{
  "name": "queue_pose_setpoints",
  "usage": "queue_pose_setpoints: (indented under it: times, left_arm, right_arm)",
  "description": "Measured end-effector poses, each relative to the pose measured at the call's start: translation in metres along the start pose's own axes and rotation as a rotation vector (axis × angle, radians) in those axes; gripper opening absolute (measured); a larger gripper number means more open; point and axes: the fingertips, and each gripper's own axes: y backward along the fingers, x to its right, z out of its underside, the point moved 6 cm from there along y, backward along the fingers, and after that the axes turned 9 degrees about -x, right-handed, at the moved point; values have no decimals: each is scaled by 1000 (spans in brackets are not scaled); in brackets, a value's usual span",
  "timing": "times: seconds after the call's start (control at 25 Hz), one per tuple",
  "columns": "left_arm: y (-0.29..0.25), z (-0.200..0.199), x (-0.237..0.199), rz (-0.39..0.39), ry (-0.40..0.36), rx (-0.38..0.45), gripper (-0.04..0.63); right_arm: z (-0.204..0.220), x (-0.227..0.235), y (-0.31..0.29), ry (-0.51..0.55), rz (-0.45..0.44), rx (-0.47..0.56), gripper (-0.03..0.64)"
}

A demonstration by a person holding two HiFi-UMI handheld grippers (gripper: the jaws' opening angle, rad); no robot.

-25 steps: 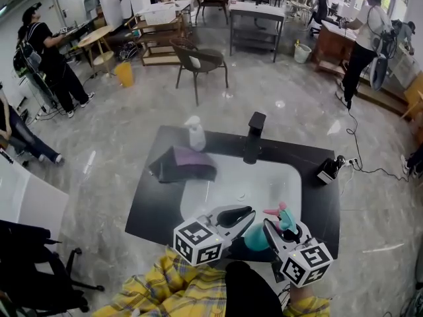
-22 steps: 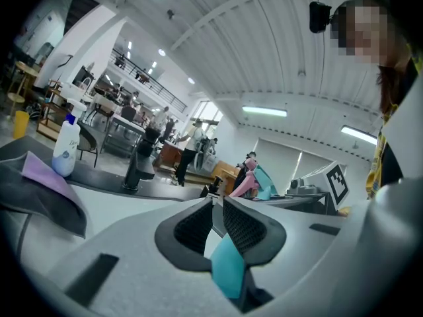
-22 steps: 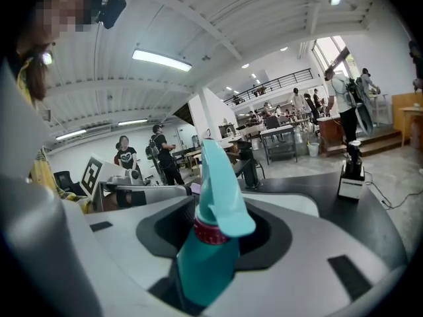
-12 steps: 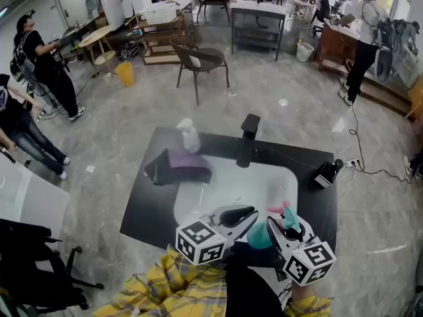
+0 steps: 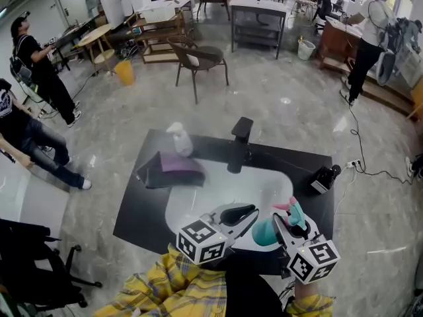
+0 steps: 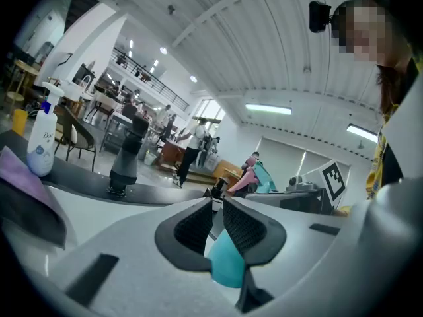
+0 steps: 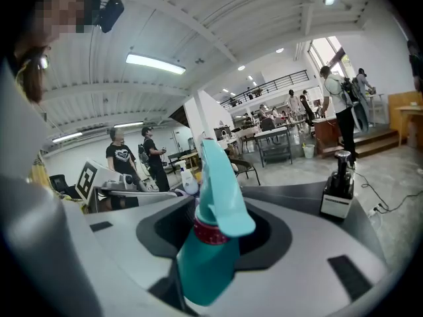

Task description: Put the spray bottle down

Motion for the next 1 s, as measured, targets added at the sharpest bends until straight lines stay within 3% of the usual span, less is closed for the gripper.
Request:
queue_pose_setpoints:
  times: [0.72,1.0]
  left_arm:
    - [-79,-27,-15,23,7,-18,46]
    - [-104,-29,-16,32,17,-37,46]
  right_arm:
    - [-24,91,-8,6,77,2,173]
    - [-33,121,-5,74,157,1,173]
